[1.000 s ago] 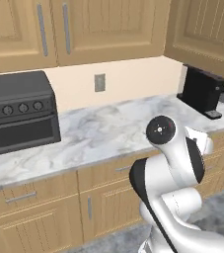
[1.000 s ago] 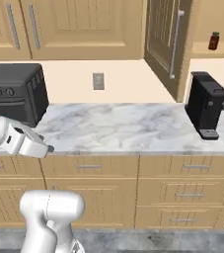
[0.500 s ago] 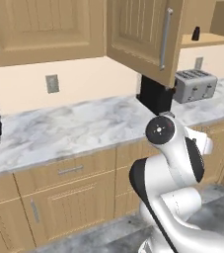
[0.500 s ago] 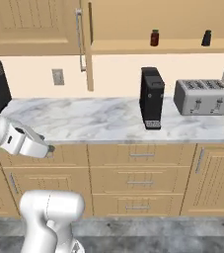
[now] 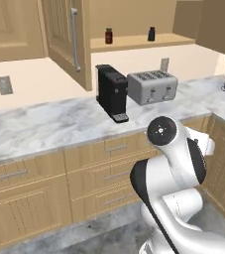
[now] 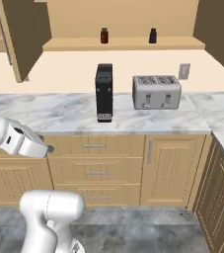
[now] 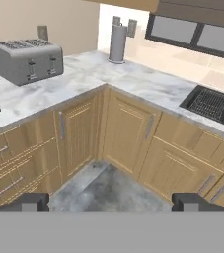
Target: Collect the paprika, mayonnaise, and shaker from the cabinet and place them next to the stove.
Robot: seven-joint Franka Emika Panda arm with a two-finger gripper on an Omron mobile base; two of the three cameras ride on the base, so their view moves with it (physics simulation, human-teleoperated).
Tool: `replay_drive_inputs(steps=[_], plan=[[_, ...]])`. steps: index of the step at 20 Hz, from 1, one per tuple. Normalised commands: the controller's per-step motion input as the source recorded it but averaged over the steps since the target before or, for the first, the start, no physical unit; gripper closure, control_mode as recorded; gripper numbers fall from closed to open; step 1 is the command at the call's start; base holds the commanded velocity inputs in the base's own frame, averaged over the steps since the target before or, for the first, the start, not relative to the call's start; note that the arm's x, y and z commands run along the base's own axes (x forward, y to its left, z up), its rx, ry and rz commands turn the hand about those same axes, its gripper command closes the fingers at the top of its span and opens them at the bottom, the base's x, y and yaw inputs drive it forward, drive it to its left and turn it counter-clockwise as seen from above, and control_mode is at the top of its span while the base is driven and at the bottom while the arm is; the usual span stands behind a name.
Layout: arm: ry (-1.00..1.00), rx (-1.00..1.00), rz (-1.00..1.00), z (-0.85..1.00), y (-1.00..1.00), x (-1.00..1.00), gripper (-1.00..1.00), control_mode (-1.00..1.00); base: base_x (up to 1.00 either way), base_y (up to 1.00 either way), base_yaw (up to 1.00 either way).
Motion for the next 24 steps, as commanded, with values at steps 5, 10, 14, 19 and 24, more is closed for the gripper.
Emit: replay_drive_inputs(steps=[5,10,14,19,24], plan=[[0.0,0.0,0.0,0.0,0.0,0.0,-1.0,1.0,0.61,-0.92,0.02],[0.0,0.0,0.0,0.0,0.0,0.0,-1.0,1.0,0.76,-0.26,0.15],[0.0,0.0,0.0,0.0,0.0,0.0,-1.0,1.0,0.66,-0.05,0.23],[0.0,0.0,0.0,0.0,0.0,0.0,-1.0,1.0,0.67,-0.36,0.19],[0.0,0.0,0.0,0.0,0.0,0.0,-1.0,1.0,0.72,-0.38,0.14]])
